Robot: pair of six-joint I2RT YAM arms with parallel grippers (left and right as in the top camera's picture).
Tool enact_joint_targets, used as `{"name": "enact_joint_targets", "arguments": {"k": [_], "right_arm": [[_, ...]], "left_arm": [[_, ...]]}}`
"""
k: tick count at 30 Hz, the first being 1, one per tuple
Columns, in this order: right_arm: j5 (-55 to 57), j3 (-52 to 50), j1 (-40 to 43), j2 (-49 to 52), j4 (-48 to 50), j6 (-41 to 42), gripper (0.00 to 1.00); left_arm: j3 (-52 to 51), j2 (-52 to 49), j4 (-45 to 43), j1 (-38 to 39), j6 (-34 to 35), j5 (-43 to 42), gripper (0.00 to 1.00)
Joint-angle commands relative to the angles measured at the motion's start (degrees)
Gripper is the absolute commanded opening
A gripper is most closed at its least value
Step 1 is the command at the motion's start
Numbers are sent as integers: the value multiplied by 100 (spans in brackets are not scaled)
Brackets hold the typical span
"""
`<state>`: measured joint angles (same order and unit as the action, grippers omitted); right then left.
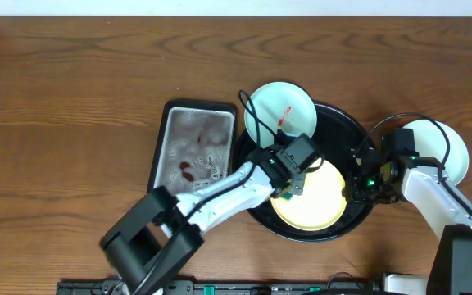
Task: Clean dirty plates on tray and stack at the side
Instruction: 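Scrub the yellow plate with the sponge in the left gripper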
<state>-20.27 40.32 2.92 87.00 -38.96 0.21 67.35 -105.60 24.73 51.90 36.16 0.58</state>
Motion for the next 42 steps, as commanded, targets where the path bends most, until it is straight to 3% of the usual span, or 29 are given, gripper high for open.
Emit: {"name": "enact_joint_targets", "arguments": {"k": [1, 14, 21, 26, 32, 35, 42], "right_arm": [[142, 11, -2, 2, 20, -28, 2], [142, 11, -2, 2, 17, -28, 2], [142, 11, -2, 2, 17, -28, 2], [144, 11, -2, 2, 26, -28, 2], [144, 11, -2, 2, 39, -28, 2], [142, 11, -2, 2, 57, -26, 15], [140, 11, -2, 2, 155, 15, 18]], "left_arm": [[-72, 573, 2, -31, -2, -22, 7], [-74, -92, -859, 461, 208, -57, 8], [-74, -535, -474, 334, 208, 247, 8], [-72, -66, -26, 105, 15, 767, 7], [-72, 964, 378, 59, -52, 719, 8], [-74, 1427, 713, -24, -50, 721, 8], [-74, 1838, 1419, -837, -55, 763, 8]]}}
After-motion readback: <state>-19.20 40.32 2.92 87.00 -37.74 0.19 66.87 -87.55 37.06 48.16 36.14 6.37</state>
